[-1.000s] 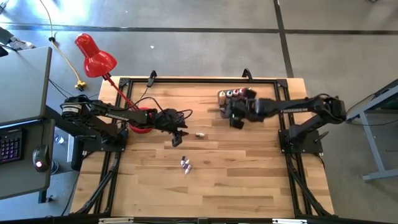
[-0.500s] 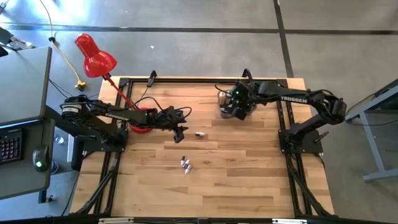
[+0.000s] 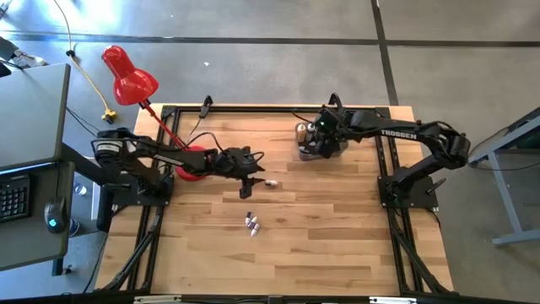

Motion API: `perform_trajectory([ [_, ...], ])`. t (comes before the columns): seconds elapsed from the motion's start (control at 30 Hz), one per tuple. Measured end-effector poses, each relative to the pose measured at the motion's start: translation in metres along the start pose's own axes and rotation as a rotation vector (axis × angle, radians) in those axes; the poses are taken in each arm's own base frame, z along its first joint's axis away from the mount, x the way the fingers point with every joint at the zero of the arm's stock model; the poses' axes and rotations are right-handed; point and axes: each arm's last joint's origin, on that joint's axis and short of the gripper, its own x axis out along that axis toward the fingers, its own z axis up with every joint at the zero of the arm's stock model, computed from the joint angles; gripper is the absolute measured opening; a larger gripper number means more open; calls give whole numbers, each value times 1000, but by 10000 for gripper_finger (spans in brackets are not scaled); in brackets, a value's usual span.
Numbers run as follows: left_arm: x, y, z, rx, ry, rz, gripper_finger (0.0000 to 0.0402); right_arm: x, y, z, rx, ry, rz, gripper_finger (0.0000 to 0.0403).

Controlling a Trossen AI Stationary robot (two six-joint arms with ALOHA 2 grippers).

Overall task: Pick & Place food coloring
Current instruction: Put the small green food coloring bottle into the bin

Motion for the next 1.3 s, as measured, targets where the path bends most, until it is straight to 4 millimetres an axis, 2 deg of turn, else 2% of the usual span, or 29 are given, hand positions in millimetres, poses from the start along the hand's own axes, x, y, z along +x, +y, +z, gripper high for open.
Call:
perform_trajectory([
  [0.17, 11, -3, -2, 47, -46, -105, 172, 0, 3, 0, 116, 14, 91, 173],
  [0.27, 18, -4, -8, 39, -26, -128, 172, -2, 8, -1, 96, 12, 109, 173],
  [0.4, 31, -1, -20, 44, 9, -72, 172, -9, 18, -2, 37, -21, 63, 173],
  [0.5, 39, 0, -23, 42, -16, -59, 172, -23, 24, -3, 13, -81, 44, 171],
  [0.77, 61, -1, -33, 28, 36, -63, 172, -74, 37, -17, 54, -244, 129, 170],
  [0.97, 69, 0, -30, 9, 78, -35, 171, -96, 64, -35, 17, -273, 142, 170],
  [1.1, 71, 1, -30, 5, 103, -33, 149, -95, 89, -53, -12, -320, 115, 169],
  [1.3, 71, 0, -30, 3, 103, -33, 93, -71, 120, -91, -10, -342, 206, 170],
])
